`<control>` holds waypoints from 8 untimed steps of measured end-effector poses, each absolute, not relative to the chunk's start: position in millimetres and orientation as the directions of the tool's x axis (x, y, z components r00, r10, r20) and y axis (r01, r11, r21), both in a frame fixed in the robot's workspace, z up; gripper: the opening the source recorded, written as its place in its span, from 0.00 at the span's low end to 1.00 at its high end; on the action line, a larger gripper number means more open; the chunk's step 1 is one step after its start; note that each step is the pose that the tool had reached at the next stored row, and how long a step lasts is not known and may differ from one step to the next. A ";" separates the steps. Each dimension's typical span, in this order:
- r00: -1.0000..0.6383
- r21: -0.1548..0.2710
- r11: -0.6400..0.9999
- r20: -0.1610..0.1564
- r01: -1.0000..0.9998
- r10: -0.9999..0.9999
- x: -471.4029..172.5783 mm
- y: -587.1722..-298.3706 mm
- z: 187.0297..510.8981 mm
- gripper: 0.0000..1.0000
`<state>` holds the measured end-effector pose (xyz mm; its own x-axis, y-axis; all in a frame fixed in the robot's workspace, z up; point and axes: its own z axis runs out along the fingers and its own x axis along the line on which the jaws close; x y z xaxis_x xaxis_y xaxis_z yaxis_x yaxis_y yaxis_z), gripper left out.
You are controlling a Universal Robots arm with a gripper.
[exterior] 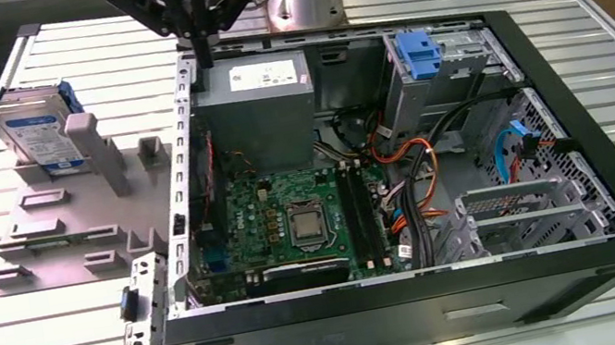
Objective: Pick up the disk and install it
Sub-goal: 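Reach for the disk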
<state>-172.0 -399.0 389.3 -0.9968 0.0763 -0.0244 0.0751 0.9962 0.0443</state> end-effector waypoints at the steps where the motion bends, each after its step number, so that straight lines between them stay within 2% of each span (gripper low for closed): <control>1: -0.997 0.044 0.996 -0.024 0.075 0.076 -172.4 -398.9 389.3 0.11; 8: -0.997 0.044 0.996 -0.024 0.075 0.076 -175.7 -398.9 389.2 0.11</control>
